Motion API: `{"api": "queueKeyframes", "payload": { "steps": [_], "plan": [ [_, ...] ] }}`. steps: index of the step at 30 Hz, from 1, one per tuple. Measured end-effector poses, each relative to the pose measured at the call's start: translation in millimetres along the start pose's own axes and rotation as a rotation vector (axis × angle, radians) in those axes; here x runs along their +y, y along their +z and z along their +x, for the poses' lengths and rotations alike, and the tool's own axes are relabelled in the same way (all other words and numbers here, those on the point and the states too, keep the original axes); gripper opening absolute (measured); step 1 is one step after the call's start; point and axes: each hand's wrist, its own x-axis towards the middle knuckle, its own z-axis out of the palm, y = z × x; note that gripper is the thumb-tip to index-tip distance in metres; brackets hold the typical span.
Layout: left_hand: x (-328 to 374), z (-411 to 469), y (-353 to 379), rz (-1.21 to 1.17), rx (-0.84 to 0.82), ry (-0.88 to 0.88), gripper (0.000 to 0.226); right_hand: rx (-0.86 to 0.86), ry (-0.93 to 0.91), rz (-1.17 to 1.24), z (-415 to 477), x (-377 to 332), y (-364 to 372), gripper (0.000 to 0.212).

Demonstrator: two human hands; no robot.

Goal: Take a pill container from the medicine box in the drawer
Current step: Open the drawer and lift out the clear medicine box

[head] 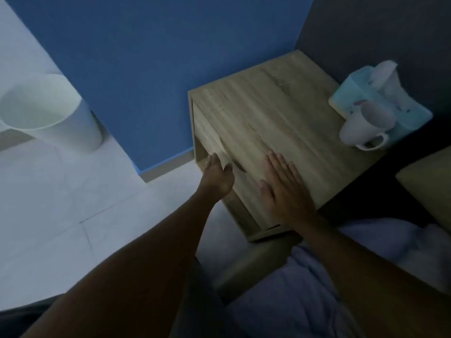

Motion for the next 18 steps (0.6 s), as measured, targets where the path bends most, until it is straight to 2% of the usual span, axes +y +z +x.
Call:
{"api": "queueKeyframes", "payload": {
  "steps": [4,8,10,15,18],
  "plan": [
    [9.7,17.6,19.2,-0.178,0.074,-0.006,0.072,0.018,0.016,0.019,3.2,2.7,2.9,0.064],
    [6.9,25.3,32.1,-0.299,0.085,0.023,0.058,0.056,0.005,0.061,4.4,8.4,8.7,0.060],
    [6.6,25.3,33.8,-0.309,0.095,0.032,0.056,0.073,0.003,0.075,4.1,10.0,11.5,0.058],
    [4.9,17.4,28.6,-0.274,0.068,-0.011,0.074,0.076,0.003,0.113,5.3,10.0,9.2,0.058],
    [-9.7,12.7,14.2,-0.235,0.034,-0.036,0.075,0.041,0.004,0.095,5.7,9.3,5.5,0.060]
  ]
}}
